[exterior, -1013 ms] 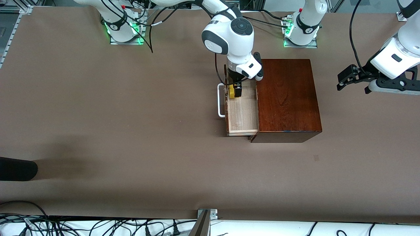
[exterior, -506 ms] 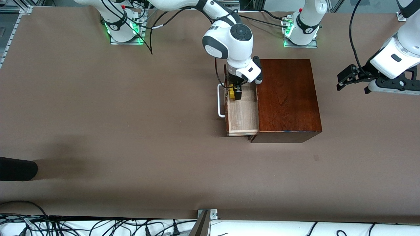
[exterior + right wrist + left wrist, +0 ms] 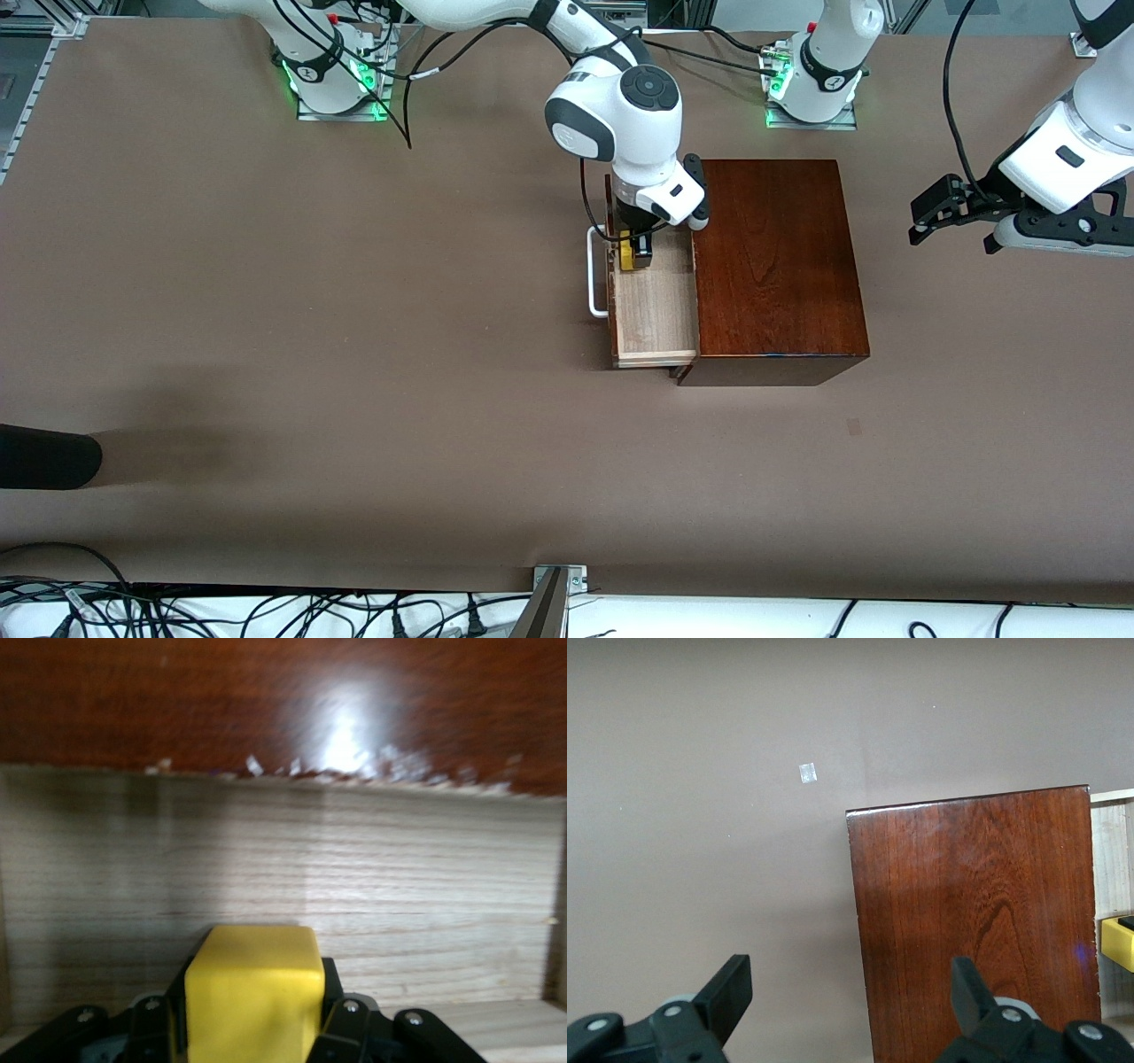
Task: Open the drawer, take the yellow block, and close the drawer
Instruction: 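Close the right gripper on the yellow cube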
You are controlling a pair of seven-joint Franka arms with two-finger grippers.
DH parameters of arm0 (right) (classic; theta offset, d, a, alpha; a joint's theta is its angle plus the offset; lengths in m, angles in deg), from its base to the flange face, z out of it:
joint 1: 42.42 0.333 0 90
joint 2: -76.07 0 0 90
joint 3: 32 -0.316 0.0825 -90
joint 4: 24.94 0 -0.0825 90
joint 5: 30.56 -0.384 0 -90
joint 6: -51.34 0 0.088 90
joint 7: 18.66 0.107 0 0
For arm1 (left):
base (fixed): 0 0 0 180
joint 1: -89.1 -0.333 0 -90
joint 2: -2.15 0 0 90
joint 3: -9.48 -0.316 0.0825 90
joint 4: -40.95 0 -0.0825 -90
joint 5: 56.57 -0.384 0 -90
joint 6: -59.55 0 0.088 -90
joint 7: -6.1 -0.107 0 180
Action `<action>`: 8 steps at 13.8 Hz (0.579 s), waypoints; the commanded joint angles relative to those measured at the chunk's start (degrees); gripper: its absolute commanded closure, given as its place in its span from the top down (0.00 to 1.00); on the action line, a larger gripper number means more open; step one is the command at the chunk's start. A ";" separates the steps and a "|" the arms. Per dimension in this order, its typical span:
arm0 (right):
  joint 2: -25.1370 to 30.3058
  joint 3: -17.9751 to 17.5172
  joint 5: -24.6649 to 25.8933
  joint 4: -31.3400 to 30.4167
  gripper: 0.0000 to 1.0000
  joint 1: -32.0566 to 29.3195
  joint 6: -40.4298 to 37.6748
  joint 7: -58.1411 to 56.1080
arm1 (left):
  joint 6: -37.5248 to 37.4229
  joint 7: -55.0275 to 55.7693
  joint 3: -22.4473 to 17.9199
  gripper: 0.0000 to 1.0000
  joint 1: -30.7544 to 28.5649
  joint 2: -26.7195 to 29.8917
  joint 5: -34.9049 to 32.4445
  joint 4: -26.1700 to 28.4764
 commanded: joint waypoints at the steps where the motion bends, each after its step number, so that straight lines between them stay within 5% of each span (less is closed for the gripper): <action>1: -0.38 -0.18 0.08 5.11 0.00 -0.35 -4.57 -0.11 | 0.10 -0.68 0.04 1.00 0.19 0.06 -1.11 -0.41; 8: 9.18 0.43 -6.24 10.39 0.00 -5.96 -19.86 3.74 | 0.10 -0.77 0.04 1.00 0.19 0.06 -1.11 -0.41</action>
